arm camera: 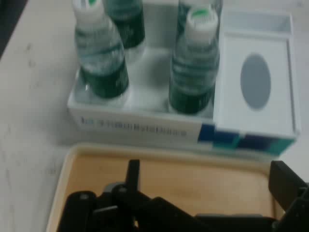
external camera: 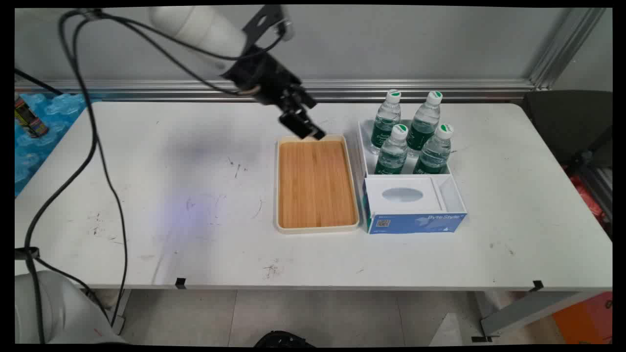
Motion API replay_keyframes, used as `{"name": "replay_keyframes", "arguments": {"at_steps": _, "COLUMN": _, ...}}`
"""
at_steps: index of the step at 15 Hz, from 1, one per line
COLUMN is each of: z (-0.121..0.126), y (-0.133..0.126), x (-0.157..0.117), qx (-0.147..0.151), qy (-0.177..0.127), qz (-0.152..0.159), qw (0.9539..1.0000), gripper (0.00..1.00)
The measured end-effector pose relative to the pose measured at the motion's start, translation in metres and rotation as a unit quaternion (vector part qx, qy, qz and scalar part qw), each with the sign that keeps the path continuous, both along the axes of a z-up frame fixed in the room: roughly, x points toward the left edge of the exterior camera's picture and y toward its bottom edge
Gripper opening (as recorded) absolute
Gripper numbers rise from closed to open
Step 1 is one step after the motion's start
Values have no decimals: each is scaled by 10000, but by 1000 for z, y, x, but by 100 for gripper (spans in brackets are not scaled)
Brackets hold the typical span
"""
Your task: Pick up the green bottle from the white box
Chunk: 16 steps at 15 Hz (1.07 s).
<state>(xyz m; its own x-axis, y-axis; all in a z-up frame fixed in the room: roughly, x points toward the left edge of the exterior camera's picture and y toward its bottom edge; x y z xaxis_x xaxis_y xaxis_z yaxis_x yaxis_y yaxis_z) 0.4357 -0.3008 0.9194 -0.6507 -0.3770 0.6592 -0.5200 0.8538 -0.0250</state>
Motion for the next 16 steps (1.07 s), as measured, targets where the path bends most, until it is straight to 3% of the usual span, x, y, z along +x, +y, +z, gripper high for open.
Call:
{"name": "replay_keyframes", "arguments": {"at_steps": 10, "z": 2, "y": -33, "x": -73, "qx": -103, "qy": 398, "qz": -35, "qw": 9991, "gripper": 100}}
{"name": "replay_keyframes", "arguments": {"at_steps": 16, "z": -2, "y": -41, "x": -90, "qx": -128, "qy": 480, "qz": 3, "qw": 9988, "gripper": 100}}
